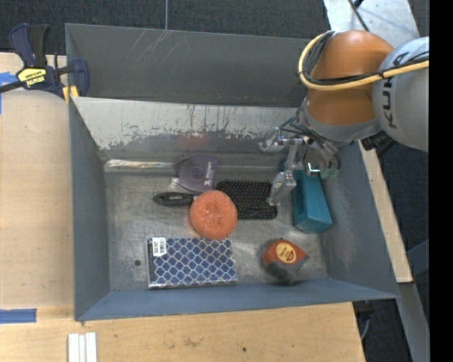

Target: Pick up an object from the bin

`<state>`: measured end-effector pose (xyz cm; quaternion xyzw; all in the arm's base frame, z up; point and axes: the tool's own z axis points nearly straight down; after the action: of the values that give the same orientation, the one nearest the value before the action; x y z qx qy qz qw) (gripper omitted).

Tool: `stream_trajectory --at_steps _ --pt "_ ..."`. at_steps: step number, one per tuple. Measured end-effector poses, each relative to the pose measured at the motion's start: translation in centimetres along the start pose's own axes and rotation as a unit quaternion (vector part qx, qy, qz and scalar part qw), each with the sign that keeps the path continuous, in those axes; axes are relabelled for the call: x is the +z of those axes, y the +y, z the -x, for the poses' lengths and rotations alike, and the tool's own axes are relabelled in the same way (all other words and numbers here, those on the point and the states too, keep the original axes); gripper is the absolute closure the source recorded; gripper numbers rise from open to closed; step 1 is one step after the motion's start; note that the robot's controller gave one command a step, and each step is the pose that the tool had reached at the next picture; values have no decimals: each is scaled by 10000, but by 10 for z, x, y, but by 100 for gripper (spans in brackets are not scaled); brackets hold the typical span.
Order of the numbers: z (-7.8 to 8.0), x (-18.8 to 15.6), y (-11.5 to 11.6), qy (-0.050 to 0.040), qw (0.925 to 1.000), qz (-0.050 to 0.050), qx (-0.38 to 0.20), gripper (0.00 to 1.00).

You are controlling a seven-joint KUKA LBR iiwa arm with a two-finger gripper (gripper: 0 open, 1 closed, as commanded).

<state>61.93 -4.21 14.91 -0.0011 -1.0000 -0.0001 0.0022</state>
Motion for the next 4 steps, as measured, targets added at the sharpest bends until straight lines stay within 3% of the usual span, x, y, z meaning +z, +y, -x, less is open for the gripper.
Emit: stream_trajectory --at_steps 1,2,3,4 --pt "2 -5 0 -41 10000 -3 -4 0" --pt "-7 8 -1 -41 9938 2 1108 0" --pt "-9 18 -1 -25 9987 -2 513 0" --pt "-9 19 -4 -32 9959 2 899 0"
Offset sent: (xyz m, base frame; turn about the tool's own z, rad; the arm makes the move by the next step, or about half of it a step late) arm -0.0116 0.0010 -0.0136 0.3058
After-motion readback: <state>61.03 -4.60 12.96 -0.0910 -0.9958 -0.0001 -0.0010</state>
